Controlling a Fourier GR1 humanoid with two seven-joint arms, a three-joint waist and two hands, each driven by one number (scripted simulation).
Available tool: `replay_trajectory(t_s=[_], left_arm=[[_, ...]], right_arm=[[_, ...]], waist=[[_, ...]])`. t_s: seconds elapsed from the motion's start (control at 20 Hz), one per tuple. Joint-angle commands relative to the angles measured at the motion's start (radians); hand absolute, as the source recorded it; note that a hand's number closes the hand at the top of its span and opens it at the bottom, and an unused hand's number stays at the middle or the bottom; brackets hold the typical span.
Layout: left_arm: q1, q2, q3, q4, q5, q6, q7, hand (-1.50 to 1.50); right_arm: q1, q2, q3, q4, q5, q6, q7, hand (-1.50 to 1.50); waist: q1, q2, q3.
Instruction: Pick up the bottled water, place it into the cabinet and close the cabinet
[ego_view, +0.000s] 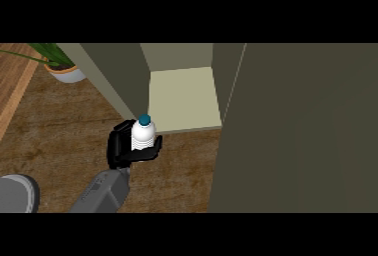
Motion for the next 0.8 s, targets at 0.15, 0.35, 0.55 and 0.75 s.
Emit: replay_trajectory(t_s=[0.15, 0.35, 0.55, 0.75], left_arm=[[-0.289, -0.067, -0.051, 0.033, -0.052, 0.136, 0.150, 1.50], [-0.269, -0.065, -0.055, 0.043, -0.056, 0.193, 0.138, 1.50], [-0.271, -0.070, -0.062, 0.029, -0.053, 0.247, 0.153, 1.50], [-0.259, -0.035, -0.045, 0.038, -0.035, 0.230, 0.138, 1.50]], right_arm=[[-0.002, -0.024, -0.047, 0.022, -0.081, 0.048, -0.012, -1.50], [-0.006, -0.052, -0.084, 0.039, -0.125, 0.072, -0.004, -1.50], [-0.009, -0.054, -0.094, 0.050, -0.142, 0.075, -0.002, -1.50], [-0.015, -0.048, -0.109, 0.075, -0.156, 0.094, -0.030, -1.50]], waist=[[-0.055, 0.022, -0.013], [-0.074, 0.028, -0.014], [-0.077, 0.028, -0.014], [-0.082, 0.036, -0.015]])
